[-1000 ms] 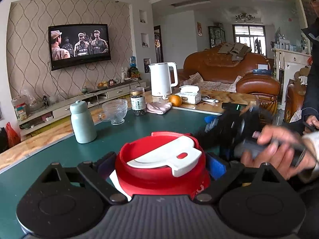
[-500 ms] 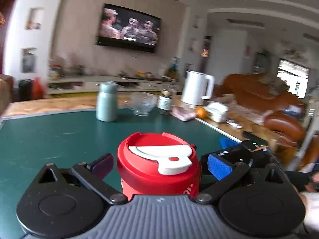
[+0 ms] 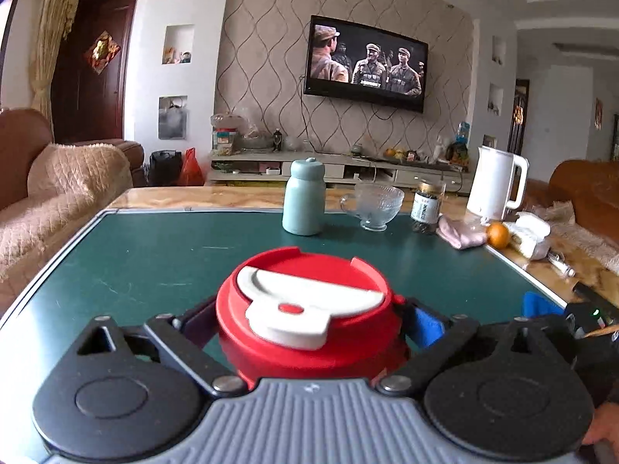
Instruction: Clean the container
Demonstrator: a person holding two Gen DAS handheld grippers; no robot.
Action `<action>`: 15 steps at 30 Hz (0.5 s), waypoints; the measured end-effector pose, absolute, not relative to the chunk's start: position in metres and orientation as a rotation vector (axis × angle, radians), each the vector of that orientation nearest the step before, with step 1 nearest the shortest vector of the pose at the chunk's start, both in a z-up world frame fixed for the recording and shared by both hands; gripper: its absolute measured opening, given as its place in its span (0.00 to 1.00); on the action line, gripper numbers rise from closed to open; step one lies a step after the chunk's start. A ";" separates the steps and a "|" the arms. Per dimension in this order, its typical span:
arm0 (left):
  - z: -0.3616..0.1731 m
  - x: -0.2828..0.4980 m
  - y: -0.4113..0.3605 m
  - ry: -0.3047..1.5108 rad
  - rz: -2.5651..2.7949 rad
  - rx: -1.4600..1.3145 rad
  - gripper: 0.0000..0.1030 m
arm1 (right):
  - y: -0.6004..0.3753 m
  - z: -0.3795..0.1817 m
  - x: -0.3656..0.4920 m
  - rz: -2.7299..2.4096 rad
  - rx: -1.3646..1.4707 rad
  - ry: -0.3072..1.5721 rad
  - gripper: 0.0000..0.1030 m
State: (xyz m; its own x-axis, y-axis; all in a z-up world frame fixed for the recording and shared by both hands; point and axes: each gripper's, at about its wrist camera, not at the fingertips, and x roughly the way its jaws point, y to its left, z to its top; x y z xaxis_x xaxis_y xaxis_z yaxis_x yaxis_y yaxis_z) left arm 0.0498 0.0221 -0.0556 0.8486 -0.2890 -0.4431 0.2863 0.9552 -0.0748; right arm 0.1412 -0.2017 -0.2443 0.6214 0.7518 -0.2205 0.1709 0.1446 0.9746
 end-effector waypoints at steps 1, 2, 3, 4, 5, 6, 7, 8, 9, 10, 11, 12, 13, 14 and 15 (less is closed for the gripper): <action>-0.055 0.051 0.024 0.468 -0.313 -0.008 0.95 | -0.202 -0.245 0.141 0.503 1.402 0.849 0.18; -0.056 0.052 0.026 0.467 -0.323 -0.008 0.95 | -0.202 -0.246 0.142 0.506 1.410 0.849 0.18; -0.056 0.052 0.027 0.465 -0.334 -0.005 0.95 | -0.202 -0.247 0.142 0.510 1.417 0.849 0.18; -0.057 0.052 0.029 0.463 -0.345 -0.002 0.95 | -0.202 -0.248 0.142 0.512 1.426 0.849 0.18; -0.057 0.053 0.030 0.461 -0.357 0.001 0.94 | -0.202 -0.249 0.142 0.513 1.435 0.850 0.18; -0.058 0.053 0.032 0.458 -0.367 0.005 0.94 | -0.202 -0.251 0.142 0.514 1.446 0.852 0.18; -0.058 0.053 0.032 0.454 -0.378 0.009 0.94 | -0.202 -0.252 0.142 0.514 1.457 0.855 0.18; -0.058 0.053 0.032 0.450 -0.388 0.014 0.94 | -0.201 -0.253 0.143 0.513 1.465 0.858 0.18; -0.059 0.053 0.032 0.447 -0.399 0.018 0.94 | -0.201 -0.253 0.143 0.510 1.469 0.860 0.18; -0.059 0.054 0.032 0.444 -0.408 0.022 0.94 | -0.201 -0.253 0.143 0.507 1.470 0.861 0.18; -0.059 0.054 0.033 0.443 -0.416 0.024 0.94 | -0.200 -0.253 0.144 0.505 1.470 0.863 0.18; -0.060 0.054 0.033 0.442 -0.425 0.026 0.94 | -0.200 -0.253 0.144 0.503 1.472 0.865 0.18; -0.060 0.054 0.033 0.441 -0.433 0.028 0.94 | -0.199 -0.252 0.144 0.501 1.471 0.866 0.18; -0.061 0.054 0.033 0.440 -0.441 0.030 0.94 | -0.199 -0.252 0.144 0.500 1.469 0.867 0.18; -0.061 0.053 0.033 0.440 -0.448 0.034 0.94 | -0.199 -0.252 0.144 0.499 1.468 0.868 0.18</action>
